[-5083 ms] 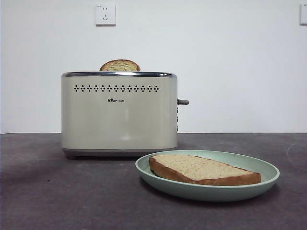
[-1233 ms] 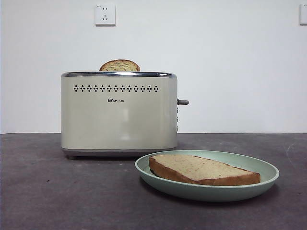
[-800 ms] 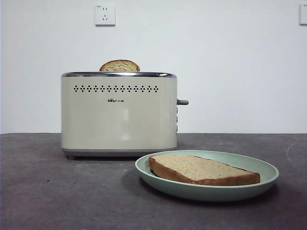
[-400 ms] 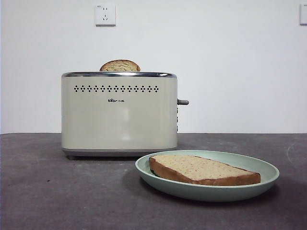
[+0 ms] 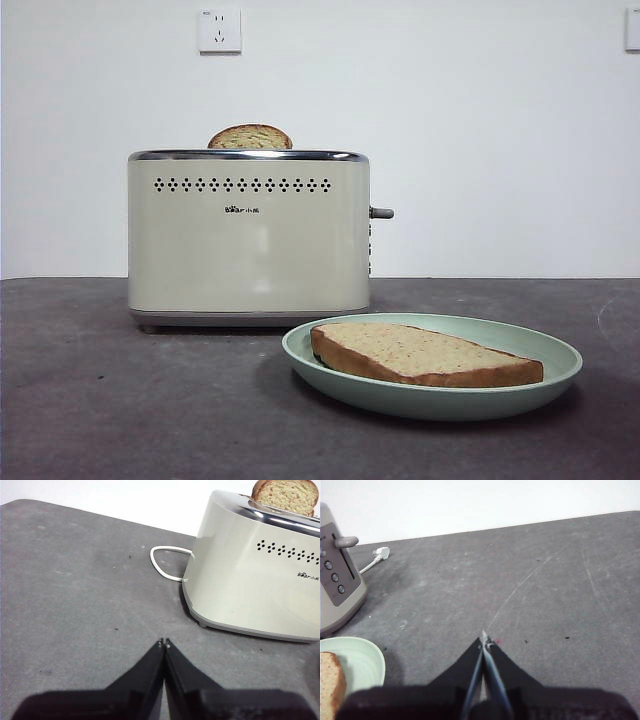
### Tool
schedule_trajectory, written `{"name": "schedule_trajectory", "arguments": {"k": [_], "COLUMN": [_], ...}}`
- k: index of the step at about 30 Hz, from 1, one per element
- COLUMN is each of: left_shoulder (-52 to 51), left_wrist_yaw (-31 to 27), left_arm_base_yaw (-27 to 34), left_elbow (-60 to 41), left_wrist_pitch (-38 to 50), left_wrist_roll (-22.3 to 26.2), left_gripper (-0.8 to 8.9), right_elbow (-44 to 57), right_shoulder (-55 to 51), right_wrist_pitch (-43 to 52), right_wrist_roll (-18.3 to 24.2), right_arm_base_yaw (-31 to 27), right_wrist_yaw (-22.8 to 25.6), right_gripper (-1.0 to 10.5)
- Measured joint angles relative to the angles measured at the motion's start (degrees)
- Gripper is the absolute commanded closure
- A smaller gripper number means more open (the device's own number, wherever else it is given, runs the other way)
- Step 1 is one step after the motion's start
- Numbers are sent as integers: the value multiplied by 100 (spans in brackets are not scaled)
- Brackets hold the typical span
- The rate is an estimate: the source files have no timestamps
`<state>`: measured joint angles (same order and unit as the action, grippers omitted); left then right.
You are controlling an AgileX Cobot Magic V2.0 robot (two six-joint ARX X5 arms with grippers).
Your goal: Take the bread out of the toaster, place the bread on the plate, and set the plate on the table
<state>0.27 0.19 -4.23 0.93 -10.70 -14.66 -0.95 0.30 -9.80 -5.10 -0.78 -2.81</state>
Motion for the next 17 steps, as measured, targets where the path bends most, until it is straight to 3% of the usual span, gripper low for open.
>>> {"name": "schedule_trajectory", "arguments": {"k": [17], "left_shoulder": [0], "left_wrist_yaw": [0], "left_arm_base_yaw": [0], "left_elbow": [0], "left_wrist_pitch": [2], "left_wrist_roll": [0], "left_gripper": [816], "right_elbow": [0], "right_shoulder": [44], "right_wrist_pitch": [-2], "right_wrist_roll": [17], "right_arm_base_yaw": [0], "right_wrist_yaw": [0], "right_gripper": [945]}}
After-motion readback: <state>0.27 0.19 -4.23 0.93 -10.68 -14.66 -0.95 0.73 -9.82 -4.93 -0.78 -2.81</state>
